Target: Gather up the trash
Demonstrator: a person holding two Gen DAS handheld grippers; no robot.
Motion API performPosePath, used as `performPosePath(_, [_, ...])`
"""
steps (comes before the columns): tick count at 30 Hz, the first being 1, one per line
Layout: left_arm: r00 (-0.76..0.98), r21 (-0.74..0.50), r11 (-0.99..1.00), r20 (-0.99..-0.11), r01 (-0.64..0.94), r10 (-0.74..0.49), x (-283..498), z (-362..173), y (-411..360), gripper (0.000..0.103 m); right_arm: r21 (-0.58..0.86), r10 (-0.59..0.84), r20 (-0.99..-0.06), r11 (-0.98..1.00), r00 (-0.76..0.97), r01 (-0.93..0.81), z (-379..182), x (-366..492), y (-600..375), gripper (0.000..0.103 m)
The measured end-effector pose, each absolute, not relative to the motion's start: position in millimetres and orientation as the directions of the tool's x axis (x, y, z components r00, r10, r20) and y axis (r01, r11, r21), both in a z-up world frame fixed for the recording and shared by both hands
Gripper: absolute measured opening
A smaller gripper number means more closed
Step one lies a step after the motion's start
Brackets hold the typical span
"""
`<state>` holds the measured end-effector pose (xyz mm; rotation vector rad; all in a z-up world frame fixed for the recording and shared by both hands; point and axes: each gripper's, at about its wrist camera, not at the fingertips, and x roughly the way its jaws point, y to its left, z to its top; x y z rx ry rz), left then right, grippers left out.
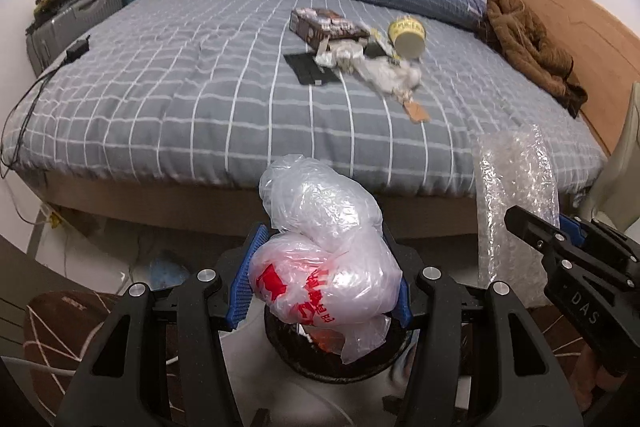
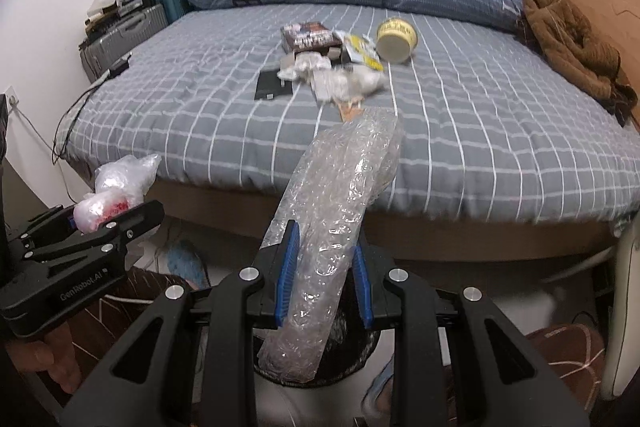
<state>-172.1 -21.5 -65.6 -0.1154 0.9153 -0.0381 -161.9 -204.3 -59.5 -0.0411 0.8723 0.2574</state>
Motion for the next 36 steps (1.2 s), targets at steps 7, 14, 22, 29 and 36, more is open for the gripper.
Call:
performPosePath(7, [0.558,-0.120,0.992,-0.826,-0.026,-0.085,-170,-103,-19,0.053,0.061,0.196,-0.807,0.966,0.557,-0.251,-100,-159,-202,0.025])
performPosePath(14, [0.500,-0.108,0.993,-0.863,-0.040,-0.074,-164,-147,-12,0.053,0.092,0.208,-0.858,0.962,0.469,-0.258,-150,-146,-199,0.025])
performPosePath(22, [0.462,-0.102,0.993,-0.885,-0.066,-0.060,-146,-176,2,0.053,0.099,0.205,-0.893,0.958,0.401,-0.268,-183,-135,-190,0.025])
performPosePath(29, [0.421,-0.097,0.991,-0.906,-0.090,-0.051,-143,-197,17,0.053,0.103,0.204,-0.910,0.954,0.360,-0.280,-203,-126,-178,0.027])
performPosePath(36, [0.426,-0.100,0.991,-0.903,-0.091,-0.052,-144,-198,19,0.053,0.097,0.200,-0.905,0.957,0.375,-0.274,-207,-124,-179,0.048])
